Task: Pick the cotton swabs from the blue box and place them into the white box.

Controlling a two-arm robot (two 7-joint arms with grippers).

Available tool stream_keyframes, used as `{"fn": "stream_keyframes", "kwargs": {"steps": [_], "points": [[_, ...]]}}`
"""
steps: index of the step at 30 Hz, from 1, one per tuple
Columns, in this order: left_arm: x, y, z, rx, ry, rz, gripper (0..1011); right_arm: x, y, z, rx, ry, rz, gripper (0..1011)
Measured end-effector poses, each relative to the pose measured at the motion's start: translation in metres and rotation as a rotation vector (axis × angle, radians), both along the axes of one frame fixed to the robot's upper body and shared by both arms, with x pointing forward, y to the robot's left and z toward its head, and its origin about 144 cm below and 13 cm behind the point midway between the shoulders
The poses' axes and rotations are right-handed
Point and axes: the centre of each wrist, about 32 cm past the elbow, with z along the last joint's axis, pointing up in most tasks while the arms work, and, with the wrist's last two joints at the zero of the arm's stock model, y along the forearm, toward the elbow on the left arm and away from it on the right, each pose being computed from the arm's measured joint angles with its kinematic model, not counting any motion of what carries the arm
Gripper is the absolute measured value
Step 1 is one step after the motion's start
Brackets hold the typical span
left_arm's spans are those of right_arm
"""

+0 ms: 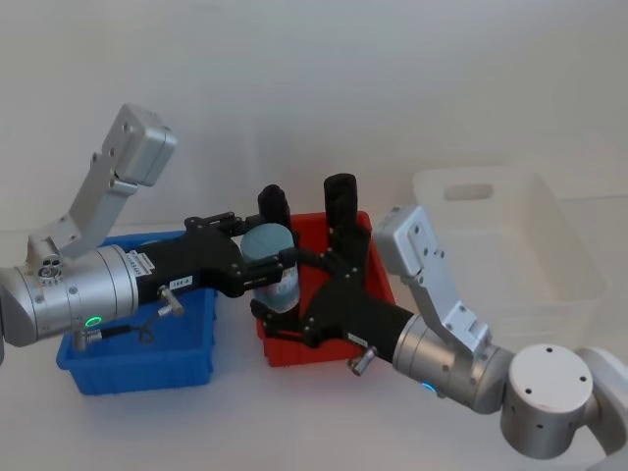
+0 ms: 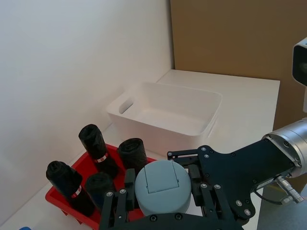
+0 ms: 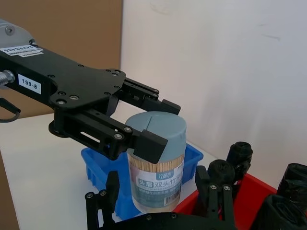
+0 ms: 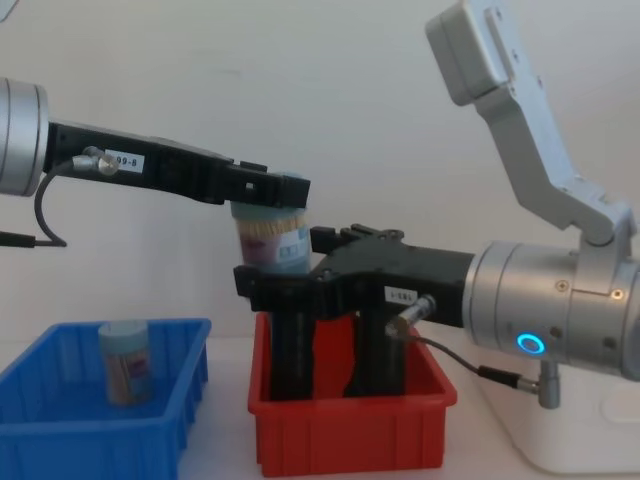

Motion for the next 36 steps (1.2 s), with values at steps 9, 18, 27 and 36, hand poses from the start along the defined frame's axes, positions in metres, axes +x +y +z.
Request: {"fn": "stream_keyframes", "kwargs": {"steps": [9,18,27,36], "points": [[0.0,0.0,0.0,0.0,0.0,0.0,670,0.008,0.007,-0.001,-0.002,-0.003,0.009,836],[0.0,0.0,0.0,0.0,-0.001,0.002,670,0.011,0.011,0.0,0.0,-0.006,0.012,634],[0.0,0.0,0.0,0.0,0.0,0.001,761,0.013,0.013,0.0,0.001,-0.006,0.01,634],[0.0,0.0,0.0,0.0,0.0,0.0,1004,0.013,0.013,0.0,0.0,-0.008,0.002,634]]}}
